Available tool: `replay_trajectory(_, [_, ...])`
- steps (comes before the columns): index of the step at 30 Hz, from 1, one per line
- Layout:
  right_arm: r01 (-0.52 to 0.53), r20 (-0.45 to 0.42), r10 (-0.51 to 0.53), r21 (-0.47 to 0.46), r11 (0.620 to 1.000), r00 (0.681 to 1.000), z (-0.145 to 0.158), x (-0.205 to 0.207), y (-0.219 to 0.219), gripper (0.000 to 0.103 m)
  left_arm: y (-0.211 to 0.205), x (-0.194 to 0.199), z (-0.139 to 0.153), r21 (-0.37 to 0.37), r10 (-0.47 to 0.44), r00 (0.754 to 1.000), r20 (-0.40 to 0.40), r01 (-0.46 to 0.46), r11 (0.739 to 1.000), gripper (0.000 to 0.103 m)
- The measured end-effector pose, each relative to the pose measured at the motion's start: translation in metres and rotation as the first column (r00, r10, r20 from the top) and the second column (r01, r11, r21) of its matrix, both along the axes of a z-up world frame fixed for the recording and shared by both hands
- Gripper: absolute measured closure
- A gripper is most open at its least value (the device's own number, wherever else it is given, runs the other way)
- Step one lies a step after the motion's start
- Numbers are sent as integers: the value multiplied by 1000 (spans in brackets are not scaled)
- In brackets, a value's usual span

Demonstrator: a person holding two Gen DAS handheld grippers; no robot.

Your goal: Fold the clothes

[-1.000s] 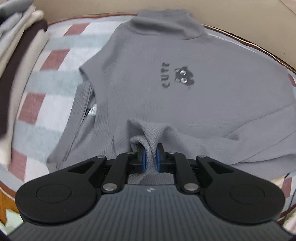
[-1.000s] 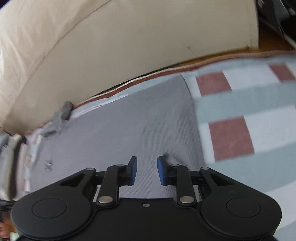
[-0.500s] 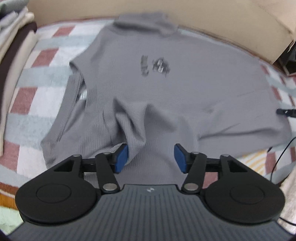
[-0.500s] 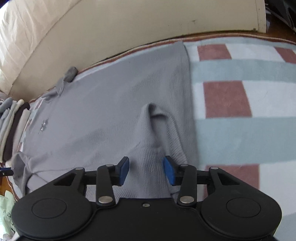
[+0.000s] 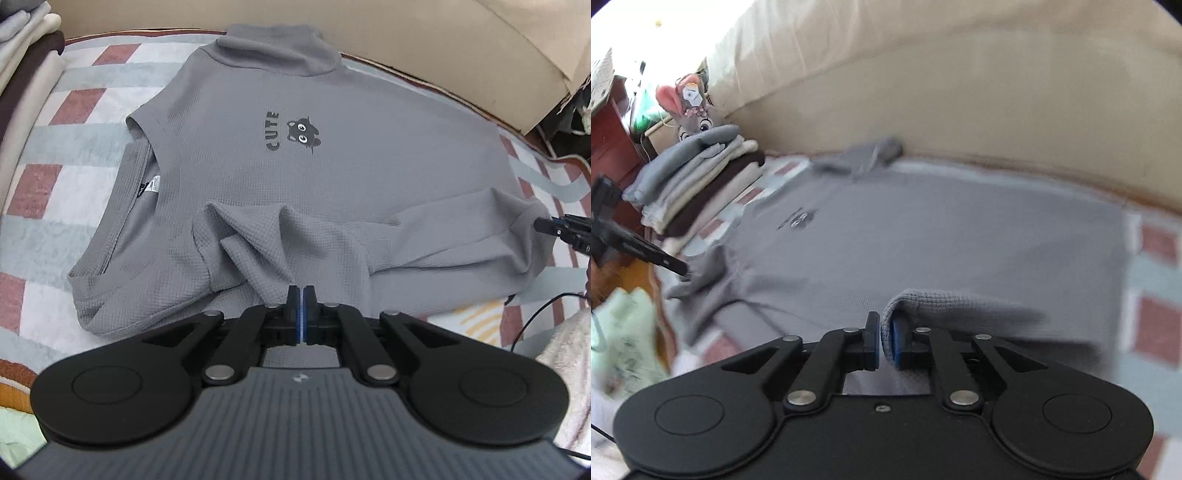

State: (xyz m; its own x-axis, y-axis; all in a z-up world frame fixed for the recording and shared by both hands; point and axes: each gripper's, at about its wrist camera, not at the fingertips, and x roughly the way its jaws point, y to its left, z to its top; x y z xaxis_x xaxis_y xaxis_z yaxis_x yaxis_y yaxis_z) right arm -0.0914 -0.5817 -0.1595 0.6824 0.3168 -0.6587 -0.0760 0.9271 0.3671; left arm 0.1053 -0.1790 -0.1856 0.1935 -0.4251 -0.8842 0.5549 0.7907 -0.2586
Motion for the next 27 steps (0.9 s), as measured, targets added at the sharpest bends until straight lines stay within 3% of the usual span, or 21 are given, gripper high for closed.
replay_trajectory(2, [-10, -66, 16, 90, 996, 998, -6, 8, -6, 62, -2, -2, -4, 17, -7, 1000, -7, 7, 1000, 101])
replay_trajectory(3, [-12, -100, 25, 130, 991, 995, -10, 10, -8, 58, -3, -3, -6, 25, -11, 1000, -10, 11, 1000, 101])
replay_trajectory(6, [-26, -182, 72, 241, 970, 981, -16, 10, -11, 58, -5, -6, -12, 51, -21, 1000, -20, 22, 998, 100])
replay_trajectory(11, [-61, -130, 114, 357, 932, 985, -8, -9, -18, 56, -10, -10, -17, 71, -39, 999, -25, 41, 997, 98])
replay_trajectory(14, [-16, -131, 74, 396, 918, 989, -12, -20, -28, 54, -17, -9, -11, 49, -54, 999, -4, 54, 997, 97])
replay_trajectory(18, [64, -92, -15, 562, 824, 996, -23, -39, -45, 54, -29, -7, -10, 58, -66, 998, 14, 65, 996, 78])
replay_trajectory(21, [65, -14, -72, 621, 781, 997, -15, -53, -46, 54, -31, -8, -13, 98, -81, 997, 18, 79, 992, 76])
replay_trajectory(23, [71, -5, -84, 583, 809, 996, -7, -55, -38, 54, -30, -10, -13, 77, -110, 994, -5, 110, 991, 76])
replay_trajectory(24, [72, -28, -67, 508, 859, 997, -1, -52, -28, 54, -29, -11, -13, 60, -130, 991, -13, 131, 990, 74])
replay_trajectory(26, [53, -82, -26, 348, 936, 996, 8, -44, -9, 54, -31, -16, -11, 58, -159, 987, 7, 159, 986, 62])
replay_trajectory(27, [45, -104, -16, 287, 957, 995, 12, -41, -2, 54, -33, -18, -11, 67, -167, 986, 17, 166, 984, 54])
